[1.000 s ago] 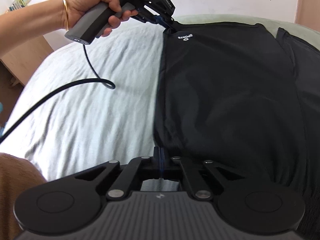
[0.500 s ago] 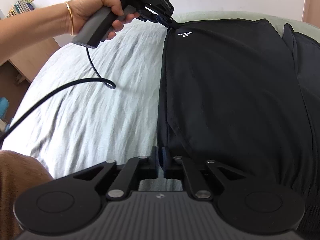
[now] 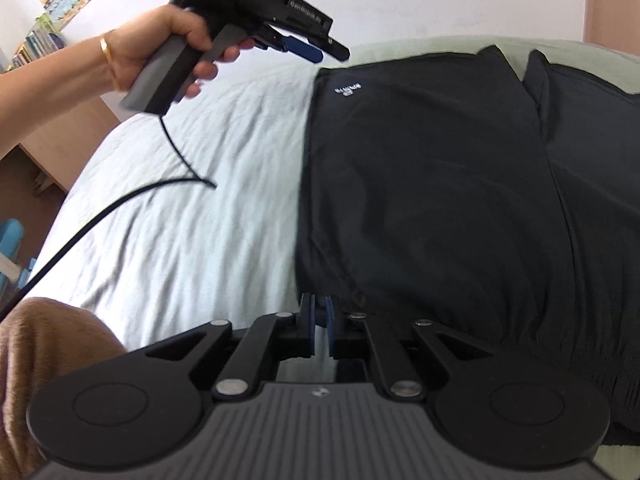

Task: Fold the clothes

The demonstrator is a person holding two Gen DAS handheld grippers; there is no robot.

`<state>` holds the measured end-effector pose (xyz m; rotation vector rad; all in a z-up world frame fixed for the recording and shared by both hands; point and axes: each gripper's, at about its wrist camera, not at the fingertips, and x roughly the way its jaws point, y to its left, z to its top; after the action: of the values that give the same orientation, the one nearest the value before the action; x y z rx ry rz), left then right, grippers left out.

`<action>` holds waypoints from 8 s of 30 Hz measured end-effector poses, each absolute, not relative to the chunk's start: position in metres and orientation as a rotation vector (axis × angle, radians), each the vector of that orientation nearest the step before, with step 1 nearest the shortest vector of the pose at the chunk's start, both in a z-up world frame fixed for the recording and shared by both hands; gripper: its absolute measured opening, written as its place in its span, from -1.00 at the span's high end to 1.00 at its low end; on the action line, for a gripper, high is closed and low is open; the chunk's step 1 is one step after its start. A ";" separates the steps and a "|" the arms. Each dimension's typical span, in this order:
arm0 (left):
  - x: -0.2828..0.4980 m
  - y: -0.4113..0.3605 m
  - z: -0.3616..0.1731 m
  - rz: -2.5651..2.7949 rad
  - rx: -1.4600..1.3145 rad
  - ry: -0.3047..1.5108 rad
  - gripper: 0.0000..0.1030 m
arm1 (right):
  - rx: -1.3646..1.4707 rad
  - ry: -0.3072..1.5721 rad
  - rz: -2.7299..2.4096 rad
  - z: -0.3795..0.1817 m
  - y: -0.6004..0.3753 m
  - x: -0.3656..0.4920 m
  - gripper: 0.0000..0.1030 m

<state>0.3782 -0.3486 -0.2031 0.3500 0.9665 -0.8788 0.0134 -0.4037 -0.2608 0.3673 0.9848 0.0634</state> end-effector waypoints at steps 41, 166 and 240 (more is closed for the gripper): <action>0.179 -0.324 -0.213 -1.147 0.627 1.108 0.22 | 0.322 0.998 0.109 -0.268 -0.403 -0.044 0.29; 0.157 -0.497 -0.175 -1.000 0.315 0.873 0.12 | 0.693 0.840 -0.309 -0.266 -0.833 0.066 -0.11; 0.328 -0.527 -0.235 -0.721 0.437 0.938 0.96 | 0.814 0.929 -0.200 -0.300 -0.829 0.148 0.89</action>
<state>0.3281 -0.5274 -0.2352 0.4366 0.9381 -0.7208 0.1479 -0.8290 -0.3003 0.8144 0.9287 -0.2003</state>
